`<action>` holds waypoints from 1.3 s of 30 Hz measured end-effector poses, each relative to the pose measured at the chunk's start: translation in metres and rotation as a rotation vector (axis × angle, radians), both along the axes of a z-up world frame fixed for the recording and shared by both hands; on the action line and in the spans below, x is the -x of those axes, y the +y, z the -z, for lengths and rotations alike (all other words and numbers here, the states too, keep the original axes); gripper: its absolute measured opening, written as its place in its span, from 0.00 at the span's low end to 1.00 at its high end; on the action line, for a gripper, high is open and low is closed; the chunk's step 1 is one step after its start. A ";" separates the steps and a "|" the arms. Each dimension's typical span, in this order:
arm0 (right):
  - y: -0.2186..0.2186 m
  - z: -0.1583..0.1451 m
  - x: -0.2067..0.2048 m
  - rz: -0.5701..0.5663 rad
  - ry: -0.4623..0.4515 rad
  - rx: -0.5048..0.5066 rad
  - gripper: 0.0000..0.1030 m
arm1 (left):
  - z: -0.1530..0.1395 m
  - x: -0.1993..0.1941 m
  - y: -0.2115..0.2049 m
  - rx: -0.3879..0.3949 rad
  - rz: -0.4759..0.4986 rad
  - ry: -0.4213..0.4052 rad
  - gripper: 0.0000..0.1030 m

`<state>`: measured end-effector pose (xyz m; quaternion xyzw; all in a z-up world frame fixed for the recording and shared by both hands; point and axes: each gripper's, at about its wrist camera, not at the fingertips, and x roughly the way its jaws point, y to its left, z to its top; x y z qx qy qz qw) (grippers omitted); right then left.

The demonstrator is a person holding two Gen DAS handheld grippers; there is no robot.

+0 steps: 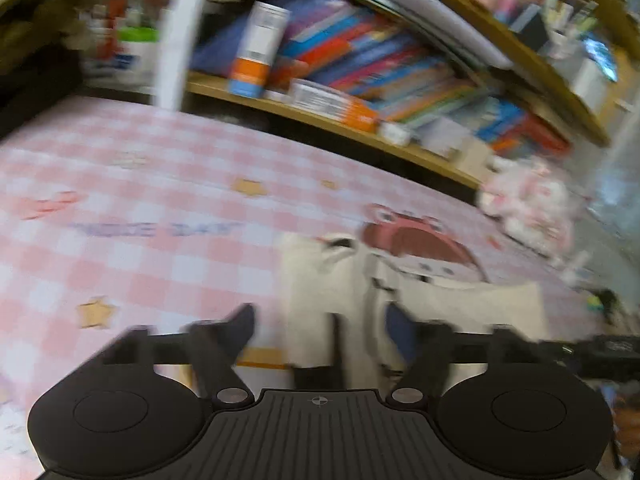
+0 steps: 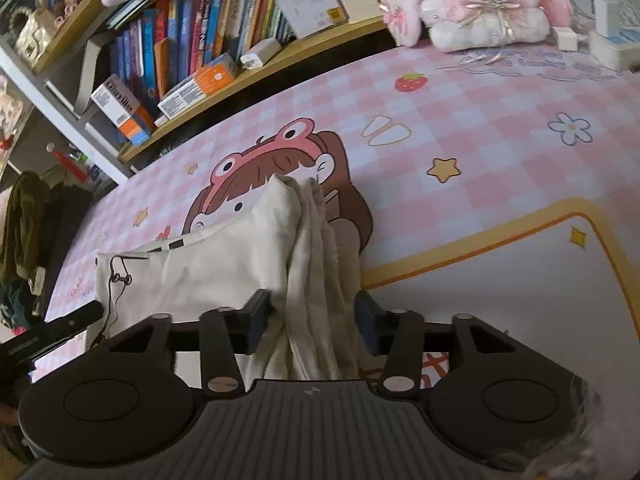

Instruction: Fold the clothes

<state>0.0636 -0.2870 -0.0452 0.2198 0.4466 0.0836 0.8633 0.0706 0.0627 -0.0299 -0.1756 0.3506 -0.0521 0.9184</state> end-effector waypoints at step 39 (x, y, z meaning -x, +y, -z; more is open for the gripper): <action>0.008 0.007 0.002 -0.016 0.051 -0.074 0.42 | 0.030 -0.022 0.001 0.197 0.050 0.124 0.48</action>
